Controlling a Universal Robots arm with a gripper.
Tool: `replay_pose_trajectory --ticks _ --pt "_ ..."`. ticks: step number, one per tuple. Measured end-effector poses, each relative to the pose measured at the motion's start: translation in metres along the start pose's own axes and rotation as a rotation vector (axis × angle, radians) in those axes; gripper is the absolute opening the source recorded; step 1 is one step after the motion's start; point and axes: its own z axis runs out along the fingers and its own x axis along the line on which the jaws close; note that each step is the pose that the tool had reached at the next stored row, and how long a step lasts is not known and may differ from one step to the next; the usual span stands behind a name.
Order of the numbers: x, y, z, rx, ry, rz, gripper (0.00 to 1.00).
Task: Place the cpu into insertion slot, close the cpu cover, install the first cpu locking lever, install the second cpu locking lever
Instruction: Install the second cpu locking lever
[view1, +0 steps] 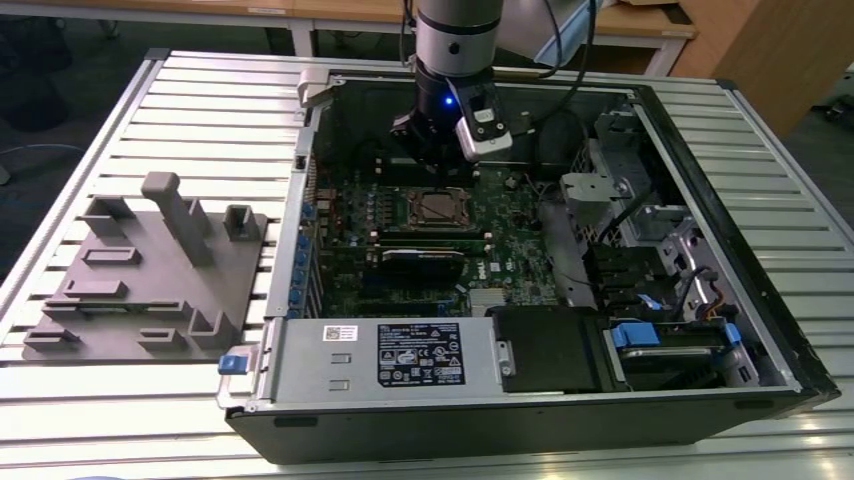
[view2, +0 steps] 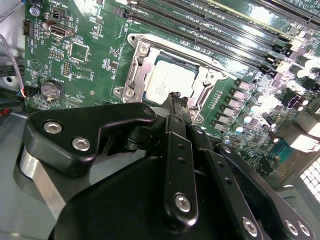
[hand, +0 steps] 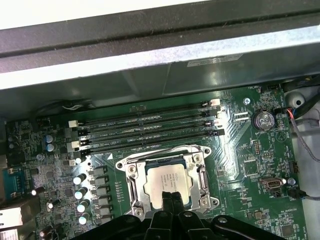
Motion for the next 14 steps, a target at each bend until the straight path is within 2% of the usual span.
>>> replay_pose_trajectory --ticks 8,14 --pt "-0.0001 -0.0006 0.0 -0.0001 0.0 0.0 0.11" --pt "-0.0009 -0.005 -0.0002 0.0 0.0001 0.0 0.11"
